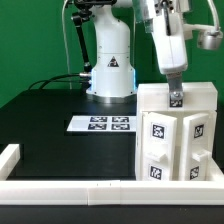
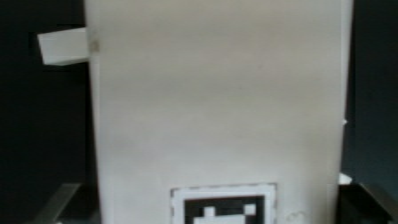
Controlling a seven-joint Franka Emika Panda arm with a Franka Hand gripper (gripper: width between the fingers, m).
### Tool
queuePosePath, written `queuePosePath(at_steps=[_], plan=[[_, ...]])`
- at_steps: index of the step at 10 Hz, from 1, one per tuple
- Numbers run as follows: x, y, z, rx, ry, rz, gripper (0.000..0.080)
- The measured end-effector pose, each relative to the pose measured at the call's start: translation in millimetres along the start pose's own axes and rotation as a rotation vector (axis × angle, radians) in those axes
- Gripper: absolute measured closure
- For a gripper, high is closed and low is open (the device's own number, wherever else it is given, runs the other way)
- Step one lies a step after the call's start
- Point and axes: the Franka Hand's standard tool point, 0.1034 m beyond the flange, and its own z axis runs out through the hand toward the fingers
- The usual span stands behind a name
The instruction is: Assemble cabinet
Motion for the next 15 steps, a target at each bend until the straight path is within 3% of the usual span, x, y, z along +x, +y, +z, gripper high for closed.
queuePosePath(at_steps=[3, 9, 10, 11, 12, 15], plan=[[0.1, -1.3, -0.2, 0.011, -0.009, 0.24, 0.0243], [-3.4, -2.6, 0.0, 0.016, -0.049, 0.287, 0.0243], [-4.8, -2.9, -1.8, 0.018, -0.054, 0.27, 0.0083], [-8.3, -3.4, -6.6, 0.024, -0.06, 0.259, 0.0083], [-11.5, -2.7, -13.2, 0.032, -0.071, 0.248, 0.0014], [-15.8, -1.8, -26.2, 0.045, -0.109, 0.268, 0.0002]])
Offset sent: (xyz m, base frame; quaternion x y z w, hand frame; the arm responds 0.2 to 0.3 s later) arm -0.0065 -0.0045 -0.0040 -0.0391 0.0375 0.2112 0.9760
